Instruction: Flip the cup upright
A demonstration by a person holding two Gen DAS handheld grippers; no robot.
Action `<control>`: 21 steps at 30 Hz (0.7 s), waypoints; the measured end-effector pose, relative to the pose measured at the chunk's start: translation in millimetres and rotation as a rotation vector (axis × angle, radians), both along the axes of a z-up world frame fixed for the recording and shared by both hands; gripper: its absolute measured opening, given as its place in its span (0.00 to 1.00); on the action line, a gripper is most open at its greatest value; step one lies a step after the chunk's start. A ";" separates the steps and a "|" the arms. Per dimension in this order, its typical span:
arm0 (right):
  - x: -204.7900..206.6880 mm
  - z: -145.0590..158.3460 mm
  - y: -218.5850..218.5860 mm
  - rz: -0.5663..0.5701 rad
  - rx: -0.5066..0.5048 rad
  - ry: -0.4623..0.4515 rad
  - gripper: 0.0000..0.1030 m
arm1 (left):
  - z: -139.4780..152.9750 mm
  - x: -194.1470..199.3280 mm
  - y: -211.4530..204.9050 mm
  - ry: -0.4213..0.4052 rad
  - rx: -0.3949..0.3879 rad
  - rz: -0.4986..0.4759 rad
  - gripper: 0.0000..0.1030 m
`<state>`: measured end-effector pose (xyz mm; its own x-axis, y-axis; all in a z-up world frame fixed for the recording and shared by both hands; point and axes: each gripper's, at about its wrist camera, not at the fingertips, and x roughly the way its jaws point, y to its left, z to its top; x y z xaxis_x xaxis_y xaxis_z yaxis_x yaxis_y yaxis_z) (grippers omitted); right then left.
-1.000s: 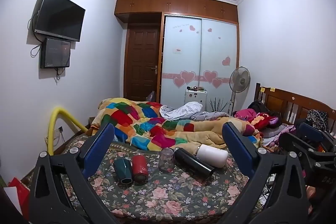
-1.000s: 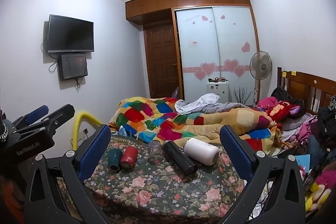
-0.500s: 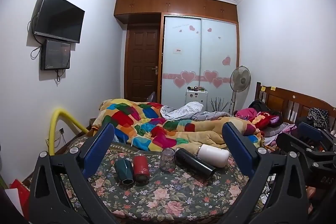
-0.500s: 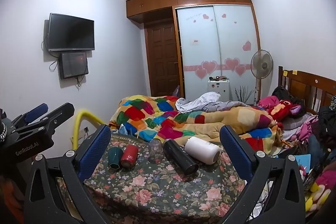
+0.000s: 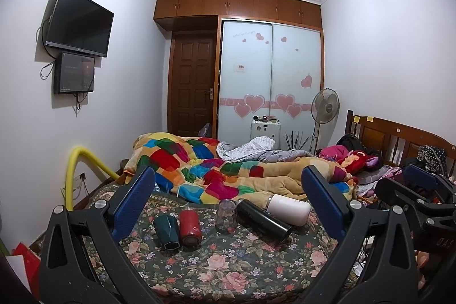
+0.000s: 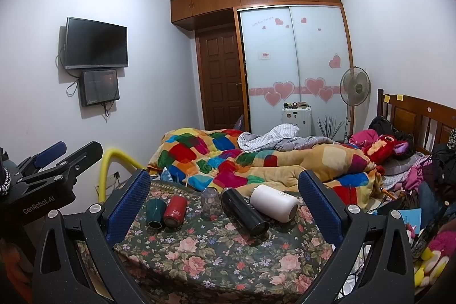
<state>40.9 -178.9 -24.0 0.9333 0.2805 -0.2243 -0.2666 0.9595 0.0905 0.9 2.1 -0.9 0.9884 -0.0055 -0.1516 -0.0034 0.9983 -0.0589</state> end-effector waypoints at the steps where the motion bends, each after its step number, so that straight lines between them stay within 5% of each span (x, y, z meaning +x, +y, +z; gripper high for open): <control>1: 0.0 -0.2 0.1 0.001 0.000 0.001 1.00 | 0.1 0.0 -0.1 0.000 0.000 0.000 1.00; 21: -1.3 -1.9 -0.1 0.002 0.003 0.003 1.00 | -6.3 0.6 0.7 0.003 0.001 0.003 1.00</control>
<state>39.6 -179.0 -25.9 0.9320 0.2829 -0.2266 -0.2681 0.9588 0.0943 1.5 2.8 -7.3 0.9880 -0.0026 -0.1542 -0.0064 0.9983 -0.0581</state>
